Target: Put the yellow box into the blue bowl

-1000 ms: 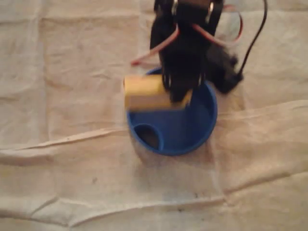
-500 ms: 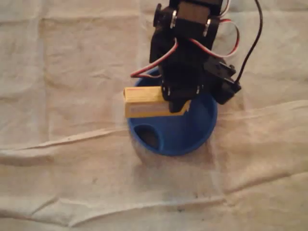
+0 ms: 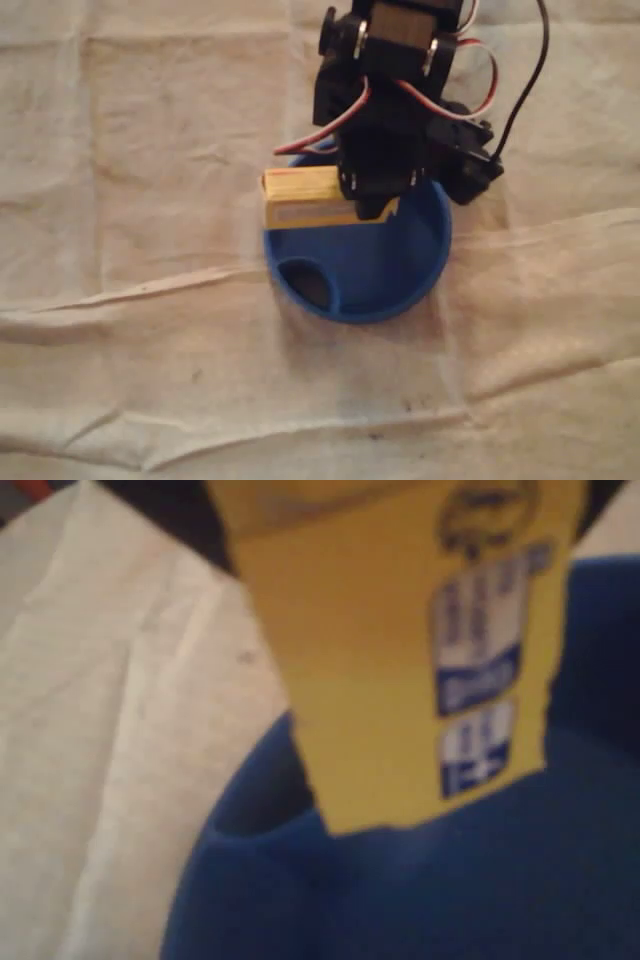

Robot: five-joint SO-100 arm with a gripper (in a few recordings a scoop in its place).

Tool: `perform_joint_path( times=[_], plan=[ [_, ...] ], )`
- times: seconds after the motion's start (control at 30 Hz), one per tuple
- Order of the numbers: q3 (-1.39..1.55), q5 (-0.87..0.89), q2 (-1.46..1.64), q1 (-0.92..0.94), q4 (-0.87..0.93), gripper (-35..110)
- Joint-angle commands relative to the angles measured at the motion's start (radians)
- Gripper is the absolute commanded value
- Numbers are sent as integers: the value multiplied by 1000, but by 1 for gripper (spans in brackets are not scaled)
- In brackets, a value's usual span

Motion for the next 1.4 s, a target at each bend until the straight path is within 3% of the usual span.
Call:
perform_joint_path(
  times=[0.0,0.33,0.5,0.77,0.97,1.37],
  plan=[
    [-54,8,46,8,3,18],
    [-55,-3,57,18,5,29],
    [-44,9,141,41,6,23],
    [-41,9,284,44,9,-2],
    [-40,9,434,35,121,1],
    [-38,11,782,29,112,0]
  ],
)
